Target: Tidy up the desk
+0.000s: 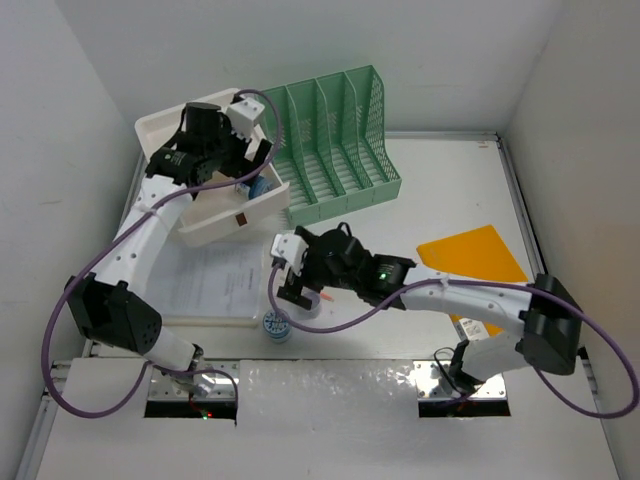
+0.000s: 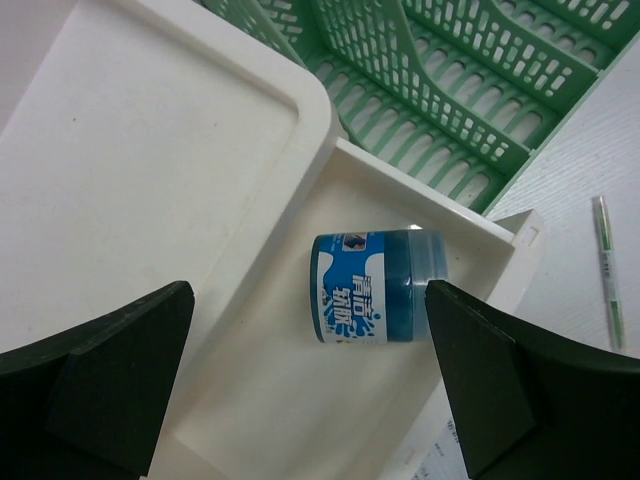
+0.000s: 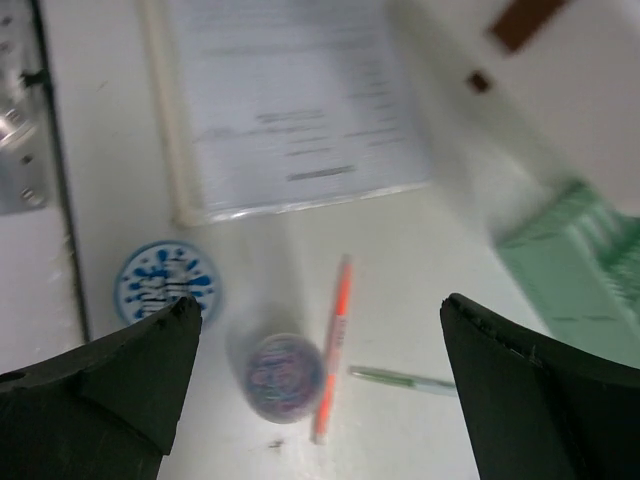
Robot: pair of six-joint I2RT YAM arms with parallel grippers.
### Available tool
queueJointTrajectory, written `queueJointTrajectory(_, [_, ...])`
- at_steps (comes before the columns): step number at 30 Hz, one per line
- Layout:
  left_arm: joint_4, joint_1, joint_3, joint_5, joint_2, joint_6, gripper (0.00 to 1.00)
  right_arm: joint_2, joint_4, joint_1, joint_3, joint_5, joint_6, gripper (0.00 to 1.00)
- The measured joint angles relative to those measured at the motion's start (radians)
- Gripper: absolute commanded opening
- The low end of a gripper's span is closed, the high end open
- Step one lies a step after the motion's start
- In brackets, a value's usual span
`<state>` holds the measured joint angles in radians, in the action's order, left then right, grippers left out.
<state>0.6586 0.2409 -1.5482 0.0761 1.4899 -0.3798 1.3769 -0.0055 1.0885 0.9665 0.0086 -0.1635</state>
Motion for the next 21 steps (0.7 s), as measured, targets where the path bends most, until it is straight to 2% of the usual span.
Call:
queueJointTrajectory(6, [0.063, 0.000, -0.023, 0.027, -0.048, 0.020, 1.00, 0.209, -0.021, 0.031, 0.014, -0.146, 0.004, 0.95])
queueJointTrajectory(9, [0.100, 0.000, -0.019, 0.035, -0.095, 0.019, 1.00, 0.297, -0.061, 0.045, 0.044, -0.216, 0.004, 0.99])
queueJointTrajectory(15, [0.147, 0.000, 0.066, 0.033, -0.214, 0.006, 1.00, 0.349, -0.117, 0.078, 0.072, -0.280, 0.002, 0.99])
queueJointTrajectory(21, [0.176, 0.000, 0.128, 0.034, -0.243, -0.001, 1.00, 0.427, -0.100, 0.086, 0.105, -0.271, 0.007, 0.97])
